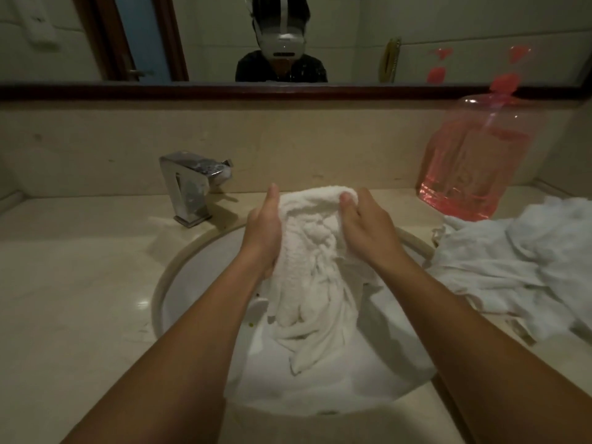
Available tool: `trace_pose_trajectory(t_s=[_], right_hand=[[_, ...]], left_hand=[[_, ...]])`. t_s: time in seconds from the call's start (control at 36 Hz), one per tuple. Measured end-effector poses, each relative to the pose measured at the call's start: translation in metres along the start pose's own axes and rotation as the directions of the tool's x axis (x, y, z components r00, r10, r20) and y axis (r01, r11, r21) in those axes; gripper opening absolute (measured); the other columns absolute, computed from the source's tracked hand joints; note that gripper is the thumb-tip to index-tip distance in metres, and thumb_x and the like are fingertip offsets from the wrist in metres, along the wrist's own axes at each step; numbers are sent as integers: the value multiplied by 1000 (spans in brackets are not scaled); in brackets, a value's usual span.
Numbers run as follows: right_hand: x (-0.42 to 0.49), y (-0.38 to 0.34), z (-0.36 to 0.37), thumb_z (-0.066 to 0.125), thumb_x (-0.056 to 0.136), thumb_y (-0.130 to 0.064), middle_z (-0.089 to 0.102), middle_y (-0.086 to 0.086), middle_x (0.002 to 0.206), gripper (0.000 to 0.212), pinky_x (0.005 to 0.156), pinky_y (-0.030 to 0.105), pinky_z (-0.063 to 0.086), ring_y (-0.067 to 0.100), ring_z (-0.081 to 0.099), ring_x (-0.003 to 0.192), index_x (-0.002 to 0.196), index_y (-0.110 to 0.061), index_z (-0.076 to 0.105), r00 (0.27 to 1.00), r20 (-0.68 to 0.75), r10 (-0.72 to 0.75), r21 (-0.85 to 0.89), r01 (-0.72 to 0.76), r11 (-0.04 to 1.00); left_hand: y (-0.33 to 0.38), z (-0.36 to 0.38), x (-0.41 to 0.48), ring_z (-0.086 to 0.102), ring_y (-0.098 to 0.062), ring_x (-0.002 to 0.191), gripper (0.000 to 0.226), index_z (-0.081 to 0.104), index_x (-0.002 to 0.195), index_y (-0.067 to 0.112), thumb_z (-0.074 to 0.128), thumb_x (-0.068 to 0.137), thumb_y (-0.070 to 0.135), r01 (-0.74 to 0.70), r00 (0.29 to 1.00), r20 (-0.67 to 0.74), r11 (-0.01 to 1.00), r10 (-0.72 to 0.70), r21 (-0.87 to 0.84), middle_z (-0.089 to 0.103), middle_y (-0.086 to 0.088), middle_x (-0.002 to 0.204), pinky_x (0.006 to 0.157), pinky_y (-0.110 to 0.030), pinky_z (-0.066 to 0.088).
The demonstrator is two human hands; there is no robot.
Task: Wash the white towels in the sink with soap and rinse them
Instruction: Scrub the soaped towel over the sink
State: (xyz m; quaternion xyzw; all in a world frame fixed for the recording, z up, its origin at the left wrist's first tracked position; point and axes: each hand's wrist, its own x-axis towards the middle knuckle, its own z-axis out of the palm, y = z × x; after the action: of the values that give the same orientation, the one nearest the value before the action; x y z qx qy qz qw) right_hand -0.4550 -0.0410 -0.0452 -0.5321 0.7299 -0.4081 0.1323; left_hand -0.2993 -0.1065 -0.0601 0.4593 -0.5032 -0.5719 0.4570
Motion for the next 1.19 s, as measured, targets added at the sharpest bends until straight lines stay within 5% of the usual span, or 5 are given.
trace_pose_trajectory(t_s=[0.11, 0.31, 0.75, 1.08, 1.19], right_hand=[[-25, -33, 20, 25, 114, -50, 54, 9, 155, 56, 120, 42, 38, 29, 50, 144, 155, -19, 47, 968, 173, 181, 338, -231, 912], [-12, -43, 20, 35, 114, -49, 78, 15, 113, 55, 88, 40, 62, 28, 77, 100, 120, -9, 73, 925, 152, 347, 707, -347, 616], [-55, -39, 31, 35, 115, -46, 74, 0, 113, 40, 103, 37, 56, 18, 71, 110, 129, -27, 67, 955, 274, 111, 607, -261, 751], [-10, 2, 1, 43, 111, -32, 66, 1, 122, 28, 97, 41, 53, 19, 63, 108, 128, -21, 62, 992, 56, 115, 295, -126, 947], [-17, 1, 2, 65, 98, -27, 67, -3, 120, 38, 96, 41, 56, 17, 66, 108, 135, -27, 57, 960, 279, 27, 396, -140, 908]], left_hand=[[1, 28, -16, 66, -25, 123, 66, 69, 132, 15, 22, 113, 57, -115, 985, -110, 983, 131, 142, 72, -5, 131, 111, -47, 50], [0, 46, -36, 72, -19, 104, 51, 76, 117, 20, 31, 115, 45, -255, 965, 0, 940, 262, 225, 76, -1, 109, 90, -32, 56], [5, 27, -20, 72, -30, 104, 52, 73, 91, 18, 34, 114, 45, -118, 977, -149, 971, 151, 209, 77, -9, 106, 92, -41, 57], [1, 10, -14, 76, -32, 101, 66, 77, 109, 10, 40, 104, 64, 9, 999, -38, 997, -6, 80, 80, -10, 106, 99, -55, 59], [-1, 8, -16, 72, -28, 99, 66, 75, 102, 5, 40, 103, 61, -110, 994, 18, 973, 108, 201, 77, -10, 106, 99, -52, 57]])
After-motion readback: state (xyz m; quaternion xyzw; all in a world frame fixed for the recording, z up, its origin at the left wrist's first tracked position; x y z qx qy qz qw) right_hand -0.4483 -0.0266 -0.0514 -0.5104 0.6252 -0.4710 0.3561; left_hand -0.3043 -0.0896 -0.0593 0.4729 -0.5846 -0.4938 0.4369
